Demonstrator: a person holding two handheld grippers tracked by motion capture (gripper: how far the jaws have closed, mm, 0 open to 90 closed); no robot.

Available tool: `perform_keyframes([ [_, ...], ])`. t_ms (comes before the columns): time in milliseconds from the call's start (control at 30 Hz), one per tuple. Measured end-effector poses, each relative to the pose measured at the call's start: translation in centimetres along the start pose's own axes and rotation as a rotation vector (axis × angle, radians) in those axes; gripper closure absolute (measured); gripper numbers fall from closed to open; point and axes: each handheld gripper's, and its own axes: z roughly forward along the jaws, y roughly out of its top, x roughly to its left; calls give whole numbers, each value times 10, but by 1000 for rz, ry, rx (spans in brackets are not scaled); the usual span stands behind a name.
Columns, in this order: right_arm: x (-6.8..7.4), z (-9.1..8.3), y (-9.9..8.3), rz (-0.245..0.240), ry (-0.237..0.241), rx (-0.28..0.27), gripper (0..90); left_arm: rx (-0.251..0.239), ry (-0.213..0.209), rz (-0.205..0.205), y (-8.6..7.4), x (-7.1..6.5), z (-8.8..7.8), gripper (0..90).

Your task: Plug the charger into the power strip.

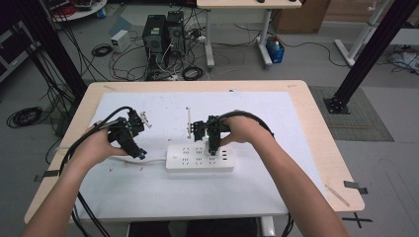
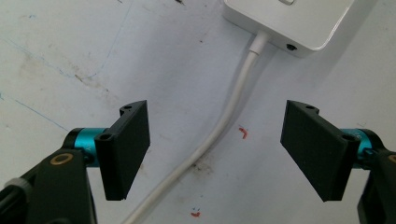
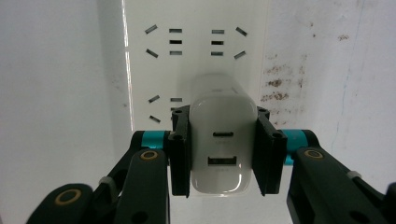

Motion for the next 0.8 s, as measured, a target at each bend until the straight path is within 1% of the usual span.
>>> perform_keyframes([
  [33, 1, 2, 1, -7, -11, 0, 637, 0, 0, -3, 2, -1, 1, 241],
  [67, 1, 2, 1, -7, -11, 0, 637, 1, -2, 3, 3, -1, 1, 241],
  [100, 4, 2, 3, -2, -22, 16, 637, 5, -2, 10, 4, -1, 1, 241],
  [133, 5, 4, 6, -7, -29, 26, 636, 3, -2, 11, 6, -2, 2, 241],
  [200, 5, 4, 5, -1, -30, 19, 637, -5, -7, 12, 7, -3, 3, 241],
  [233, 3, 5, 1, 5, -20, -5, 636, -2, -9, 17, 8, -3, 3, 240],
  [267, 3, 5, 0, 14, -24, -20, 636, -2, -9, 18, 8, -4, 4, 241],
  [300, 1, 6, -4, 7, -12, -54, 635, -2, -8, 15, 9, -4, 5, 240],
  [333, 0, 6, -6, 9, -12, -71, 633, -4, -9, 15, 9, -5, 6, 241],
  [400, -3, 7, -12, 31, 13, -118, 628, -9, -13, 14, 9, -4, 8, 241],
  [433, -7, 9, -14, 53, 48, -131, 547, -4, -17, 19, 9, -3, 8, 241],
  [467, -7, 9, -14, 53, 48, -131, 547, -1, -15, 21, 9, -3, 9, 241],
  [500, -7, 12, -17, 69, 58, -146, 461, -4, -11, 20, 8, -2, 9, 240],
  [533, -6, 12, -20, 101, 69, -177, 391, -6, -12, 18, 8, -1, 9, 240],
  [567, -7, 10, -23, 133, 77, -197, 348, -16, -14, 9, 7, -1, 9, 240],
  [600, -8, 5, -30, 202, 81, -221, 301, -18, -16, 11, 6, 0, 8, 240],
  [667, -9, -6, -45, 295, 65, -249, 218, -26, -13, 3, 6, 1, 7, 234],
  [700, -10, -13, -54, 343, 54, -256, 218, -24, -8, 1, 5, 2, 6, 203],
  [767, -7, -27, -75, 445, 18, -264, 218, -30, 1, -6, 5, 4, 5, 199],
  [800, -6, -33, -86, 506, 7, -266, 218, -35, 4, -10, 4, 5, 5, 199],
])
